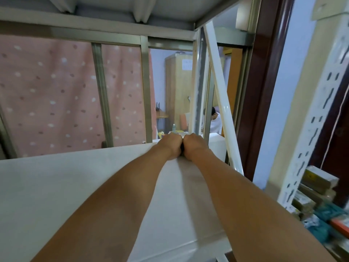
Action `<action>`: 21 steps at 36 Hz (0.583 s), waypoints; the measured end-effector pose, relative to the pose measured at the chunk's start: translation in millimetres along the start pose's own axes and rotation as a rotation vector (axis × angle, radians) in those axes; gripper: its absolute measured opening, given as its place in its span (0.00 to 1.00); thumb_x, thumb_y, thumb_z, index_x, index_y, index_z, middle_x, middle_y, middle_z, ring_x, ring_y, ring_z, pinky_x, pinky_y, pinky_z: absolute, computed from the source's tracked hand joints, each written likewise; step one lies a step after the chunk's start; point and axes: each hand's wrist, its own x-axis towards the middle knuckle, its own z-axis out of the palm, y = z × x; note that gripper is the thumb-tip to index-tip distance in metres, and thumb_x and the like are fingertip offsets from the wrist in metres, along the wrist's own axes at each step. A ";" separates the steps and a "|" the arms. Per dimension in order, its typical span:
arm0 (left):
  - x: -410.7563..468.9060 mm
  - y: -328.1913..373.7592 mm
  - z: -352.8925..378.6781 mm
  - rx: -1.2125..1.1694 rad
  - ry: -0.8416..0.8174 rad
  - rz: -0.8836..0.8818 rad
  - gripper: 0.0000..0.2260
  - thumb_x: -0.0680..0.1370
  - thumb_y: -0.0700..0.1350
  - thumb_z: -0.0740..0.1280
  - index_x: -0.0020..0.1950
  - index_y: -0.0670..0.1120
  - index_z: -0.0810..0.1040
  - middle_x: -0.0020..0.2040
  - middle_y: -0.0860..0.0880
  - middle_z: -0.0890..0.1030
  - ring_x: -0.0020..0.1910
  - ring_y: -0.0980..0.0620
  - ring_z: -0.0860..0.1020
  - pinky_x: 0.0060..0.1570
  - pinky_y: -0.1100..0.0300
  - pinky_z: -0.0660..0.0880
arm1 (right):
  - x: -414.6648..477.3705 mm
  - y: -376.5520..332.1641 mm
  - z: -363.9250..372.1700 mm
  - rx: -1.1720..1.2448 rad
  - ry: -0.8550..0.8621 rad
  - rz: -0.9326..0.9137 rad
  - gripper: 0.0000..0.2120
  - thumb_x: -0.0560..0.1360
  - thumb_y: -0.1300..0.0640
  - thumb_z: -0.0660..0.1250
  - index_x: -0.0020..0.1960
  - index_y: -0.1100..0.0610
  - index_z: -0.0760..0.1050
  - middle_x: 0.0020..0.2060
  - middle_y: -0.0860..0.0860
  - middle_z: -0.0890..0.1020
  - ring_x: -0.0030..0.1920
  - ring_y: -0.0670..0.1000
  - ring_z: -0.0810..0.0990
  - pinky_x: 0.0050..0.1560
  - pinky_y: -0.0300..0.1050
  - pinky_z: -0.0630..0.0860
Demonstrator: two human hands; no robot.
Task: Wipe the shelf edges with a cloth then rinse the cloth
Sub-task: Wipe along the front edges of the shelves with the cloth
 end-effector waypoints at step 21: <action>-142.4 72.8 -22.5 -0.041 -0.016 0.091 0.05 0.74 0.37 0.64 0.46 0.41 0.80 0.48 0.39 0.80 0.47 0.40 0.78 0.41 0.55 0.72 | -154.1 -1.1 -55.2 -0.162 -0.071 -0.015 0.11 0.79 0.55 0.62 0.56 0.59 0.79 0.53 0.56 0.81 0.55 0.57 0.80 0.52 0.47 0.75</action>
